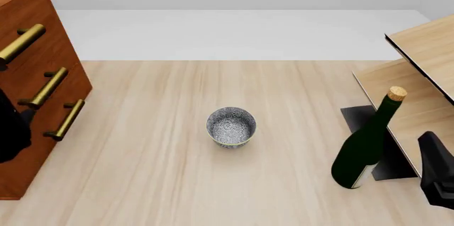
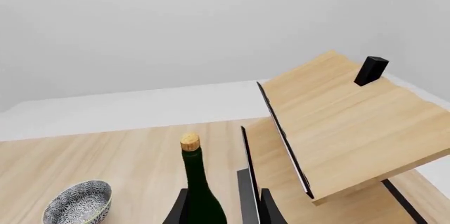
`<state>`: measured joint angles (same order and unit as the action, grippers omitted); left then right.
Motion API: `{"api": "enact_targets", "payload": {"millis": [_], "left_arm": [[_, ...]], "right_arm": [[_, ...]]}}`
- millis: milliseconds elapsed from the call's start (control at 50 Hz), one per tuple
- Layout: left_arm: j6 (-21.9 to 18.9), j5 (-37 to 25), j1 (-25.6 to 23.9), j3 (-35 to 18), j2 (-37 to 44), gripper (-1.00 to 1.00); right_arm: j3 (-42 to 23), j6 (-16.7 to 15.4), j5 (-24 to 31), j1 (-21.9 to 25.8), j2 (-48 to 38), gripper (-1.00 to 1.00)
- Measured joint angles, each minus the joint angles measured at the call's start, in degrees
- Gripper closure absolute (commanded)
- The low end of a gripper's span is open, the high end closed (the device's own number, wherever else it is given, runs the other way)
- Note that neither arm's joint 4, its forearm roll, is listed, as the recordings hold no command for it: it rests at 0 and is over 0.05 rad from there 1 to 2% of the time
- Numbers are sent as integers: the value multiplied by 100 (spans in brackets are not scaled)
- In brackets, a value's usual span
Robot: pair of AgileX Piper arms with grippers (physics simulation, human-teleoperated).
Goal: Close the bottom drawer of the cabinet and open the top drawer.
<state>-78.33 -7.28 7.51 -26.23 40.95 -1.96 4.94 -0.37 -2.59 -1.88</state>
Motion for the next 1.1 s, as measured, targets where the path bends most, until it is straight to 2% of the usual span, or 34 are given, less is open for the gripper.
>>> {"api": "enact_targets", "payload": {"millis": [300, 1100], "left_arm": [[-147, 137, 291, -449, 255, -100], [-418, 785, 737, -922, 1163, -100]], "right_arm": [[4, 8, -6, -3, -7, -100], [30, 17, -51, -28, -37, -100]]}}
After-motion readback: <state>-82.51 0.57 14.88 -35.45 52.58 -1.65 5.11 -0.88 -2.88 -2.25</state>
